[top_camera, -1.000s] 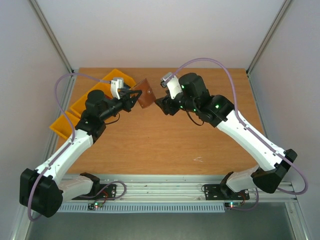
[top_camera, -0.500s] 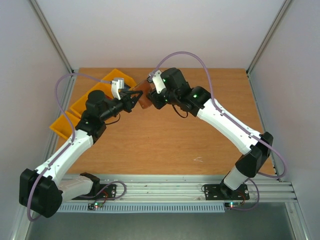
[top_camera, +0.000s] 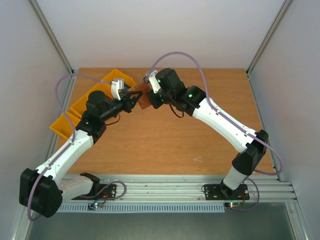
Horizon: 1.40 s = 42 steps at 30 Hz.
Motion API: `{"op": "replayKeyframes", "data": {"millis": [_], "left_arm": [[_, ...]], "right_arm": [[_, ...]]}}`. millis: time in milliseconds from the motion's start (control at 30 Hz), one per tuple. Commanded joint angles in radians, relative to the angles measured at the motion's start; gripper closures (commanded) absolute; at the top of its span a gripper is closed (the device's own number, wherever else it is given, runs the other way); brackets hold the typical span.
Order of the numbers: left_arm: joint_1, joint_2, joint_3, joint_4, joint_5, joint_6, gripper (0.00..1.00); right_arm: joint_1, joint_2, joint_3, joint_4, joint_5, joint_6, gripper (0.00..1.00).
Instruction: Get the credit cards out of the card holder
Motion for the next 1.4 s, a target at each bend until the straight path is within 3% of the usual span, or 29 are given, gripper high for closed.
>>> {"op": "replayKeyframes", "data": {"millis": [0,200,733,833,1000,1067,1167,1267,1367], "left_arm": [[-0.011,-0.017,0.000,0.067,0.046,0.003,1.00],[-0.012,-0.014,-0.001,0.067,0.044,0.003,1.00],[-0.012,-0.022,-0.006,0.069,0.063,0.015,1.00],[-0.013,-0.032,-0.013,0.110,0.126,0.024,1.00],[-0.012,-0.032,0.001,0.206,0.324,0.032,1.00],[-0.012,-0.028,0.010,0.222,0.382,0.043,1.00],[-0.012,-0.031,0.019,0.226,0.404,0.051,1.00],[-0.012,-0.031,0.031,0.231,0.406,0.037,1.00],[-0.012,-0.031,0.048,0.237,0.428,0.020,1.00]], "right_arm": [[0.013,0.033,0.047,-0.015,0.155,-0.046,0.82],[0.028,0.058,0.073,-0.038,0.235,-0.061,0.99],[0.003,0.033,0.042,-0.048,0.205,-0.080,0.99],[-0.076,-0.015,0.012,-0.060,-0.017,-0.060,0.99],[-0.280,-0.073,-0.018,-0.076,-0.656,-0.004,0.99],[-0.342,-0.073,-0.028,-0.071,-0.845,0.016,0.99],[-0.392,-0.075,-0.040,-0.071,-1.059,0.023,0.77],[-0.401,-0.078,-0.066,-0.051,-1.175,0.045,0.56],[-0.401,-0.092,-0.099,-0.050,-1.210,0.049,0.45]]}}
